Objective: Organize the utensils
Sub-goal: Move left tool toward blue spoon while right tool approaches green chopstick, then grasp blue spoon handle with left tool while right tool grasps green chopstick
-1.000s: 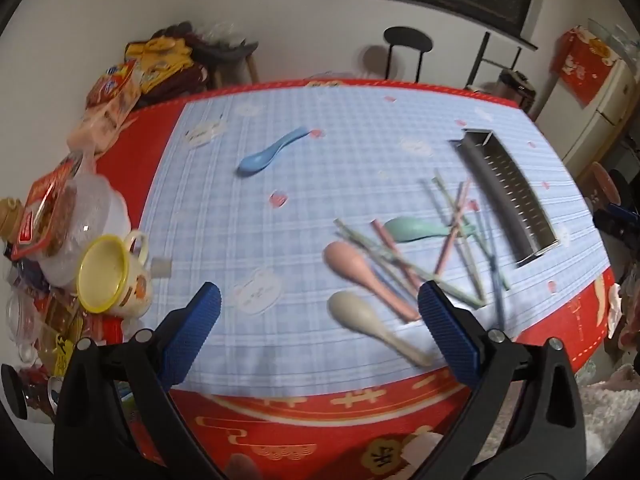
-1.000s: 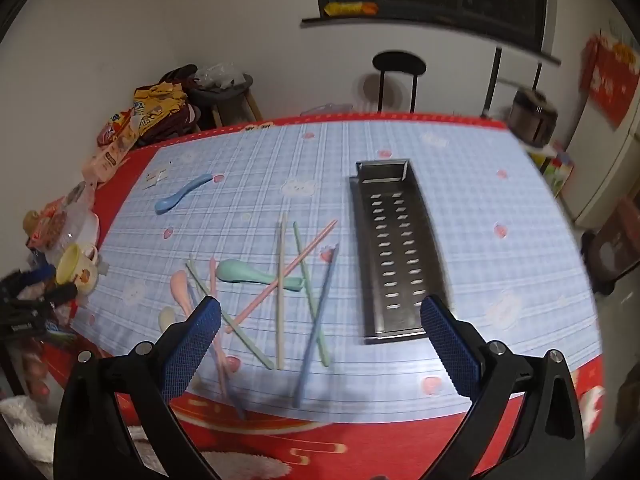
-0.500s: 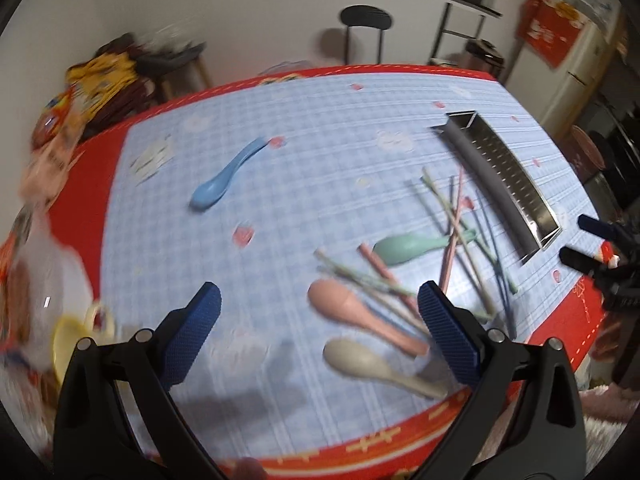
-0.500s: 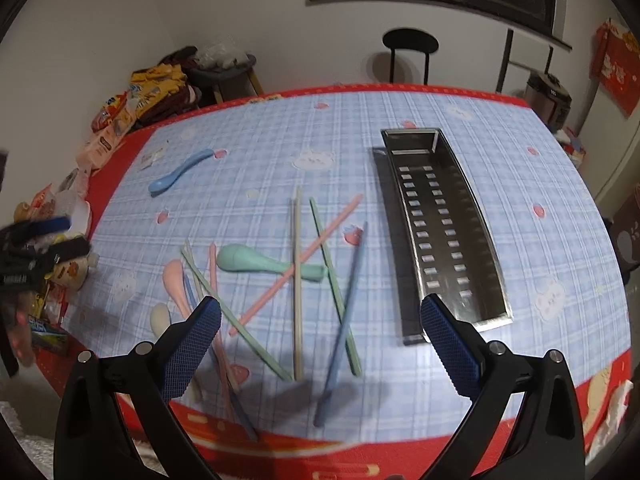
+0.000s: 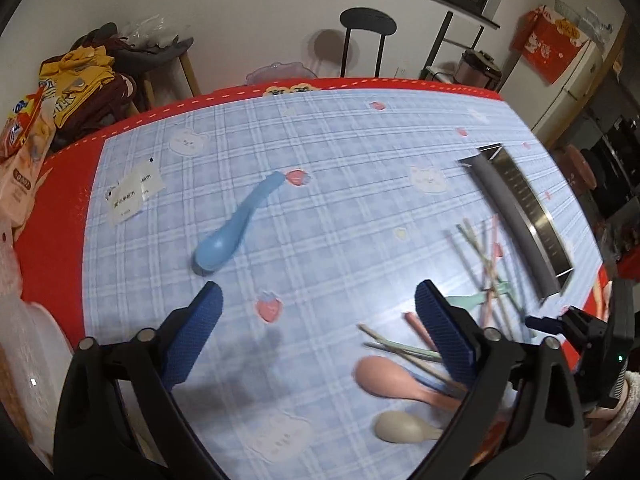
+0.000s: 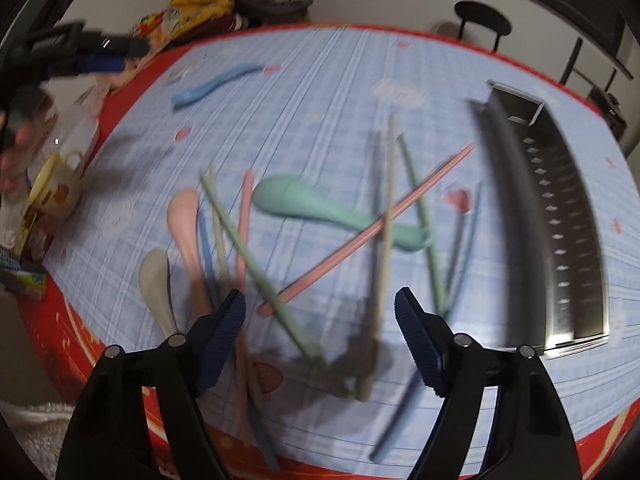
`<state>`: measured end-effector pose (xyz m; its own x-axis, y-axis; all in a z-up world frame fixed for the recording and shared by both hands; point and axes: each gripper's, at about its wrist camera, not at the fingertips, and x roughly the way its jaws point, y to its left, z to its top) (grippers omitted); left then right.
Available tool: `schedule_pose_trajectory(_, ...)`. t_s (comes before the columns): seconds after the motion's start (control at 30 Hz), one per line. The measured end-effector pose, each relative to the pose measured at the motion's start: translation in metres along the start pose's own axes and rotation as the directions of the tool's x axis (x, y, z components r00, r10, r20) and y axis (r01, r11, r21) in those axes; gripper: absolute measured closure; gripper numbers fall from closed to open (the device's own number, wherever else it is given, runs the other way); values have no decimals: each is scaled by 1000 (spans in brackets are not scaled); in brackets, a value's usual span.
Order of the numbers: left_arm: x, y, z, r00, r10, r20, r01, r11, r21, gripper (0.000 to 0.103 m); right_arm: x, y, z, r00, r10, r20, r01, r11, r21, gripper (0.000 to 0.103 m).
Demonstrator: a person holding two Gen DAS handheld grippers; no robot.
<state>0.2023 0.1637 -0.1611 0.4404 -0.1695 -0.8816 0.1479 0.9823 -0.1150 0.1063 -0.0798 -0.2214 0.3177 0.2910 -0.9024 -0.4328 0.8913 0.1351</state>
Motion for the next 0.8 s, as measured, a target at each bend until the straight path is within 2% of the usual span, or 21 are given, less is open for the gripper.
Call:
schedule_pose_trajectory(0.07,12,14,5,1000,-4,-23,4,1000,6,28,7,7,-1,1000,1,-18,-1,1000,-18,39)
schedule_pose_trajectory(0.17,31,35,10,998,-20,-52,21,1000,6,39,16,9,-1,999,-13,-42,12,1000,-25,48)
schedule_pose_trajectory(0.23,43,45,12,997,-38,-65,39,999,13,42,20,8,0,999,-13,-52,13,1000,-14,53)
schedule_pose_trajectory(0.47,87,62,30,992,-10,-122,21,996,91,44,29,4,4,998,11,-70,-10,1000,15,65)
schedule_pose_trajectory(0.53,100,65,38,991,-6,-135,20,994,104,45,31,3,7,997,28,-75,-26,999,28,70)
schedule_pose_trajectory(0.6,114,69,46,988,3,-153,15,994,112,47,30,4,7,996,40,-79,-37,999,38,79)
schedule_pose_trajectory(0.67,125,72,51,986,7,-167,12,994,110,60,30,5,8,995,55,-83,-51,998,44,84)
schedule_pose_trajectory(0.73,134,74,55,984,7,-176,13,994,112,66,29,6,8,994,70,-81,-67,997,46,87)
schedule_pose_trajectory(0.8,137,73,59,988,9,-155,11,992,125,66,30,7,9,993,84,-81,-80,995,53,92)
